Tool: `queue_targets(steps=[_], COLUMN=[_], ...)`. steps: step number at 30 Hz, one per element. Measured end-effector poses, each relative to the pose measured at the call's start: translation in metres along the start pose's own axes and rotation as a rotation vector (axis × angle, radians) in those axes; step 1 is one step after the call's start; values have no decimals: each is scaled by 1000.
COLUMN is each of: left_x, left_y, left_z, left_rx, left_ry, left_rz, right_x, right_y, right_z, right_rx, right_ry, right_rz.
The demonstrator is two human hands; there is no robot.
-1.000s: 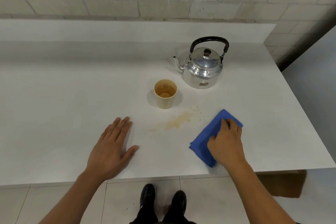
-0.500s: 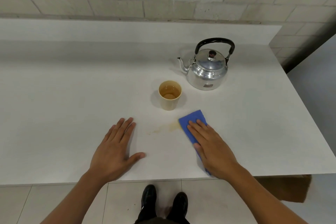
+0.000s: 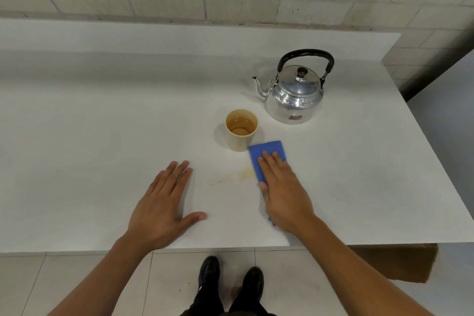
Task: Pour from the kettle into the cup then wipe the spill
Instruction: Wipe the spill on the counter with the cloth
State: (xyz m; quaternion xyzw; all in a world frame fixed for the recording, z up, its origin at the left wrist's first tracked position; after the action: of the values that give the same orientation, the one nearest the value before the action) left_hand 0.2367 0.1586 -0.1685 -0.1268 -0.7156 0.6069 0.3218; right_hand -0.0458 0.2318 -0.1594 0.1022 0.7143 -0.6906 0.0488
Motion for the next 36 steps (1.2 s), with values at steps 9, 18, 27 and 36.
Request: queue_targets(steps=[9,18,27,36], left_x=[-6,-7,-8,-10], left_y=[-2,-4,-2,-2], left_z=[-3,-7,-7,-7], left_rx=[-8,11,13,13], left_ry=[38,32,41,42], left_rz=[-35,-7,-19,-4], right_x=[9,-7,-81,-10], right_y=[6,11,23,8], right_z=[-65,-20,-34,-33], right_rx=[-112,-69,-154,-130], right_ry=[-232,-53,-352,-175], right_rz=[86,-23,88,88])
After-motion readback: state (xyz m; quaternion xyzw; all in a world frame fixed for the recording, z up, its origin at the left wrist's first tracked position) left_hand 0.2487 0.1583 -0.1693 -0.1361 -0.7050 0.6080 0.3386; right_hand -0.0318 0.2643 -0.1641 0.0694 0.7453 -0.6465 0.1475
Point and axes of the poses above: each hand's wrist, its own z-axis towards the middle knuckle, its own y-axis out of the palm, x = y × z, the point moved 4 cm from there along z, towards the middle knuckle, and after that the axes turned 4 degrees about -z, right-handed, at the moved point
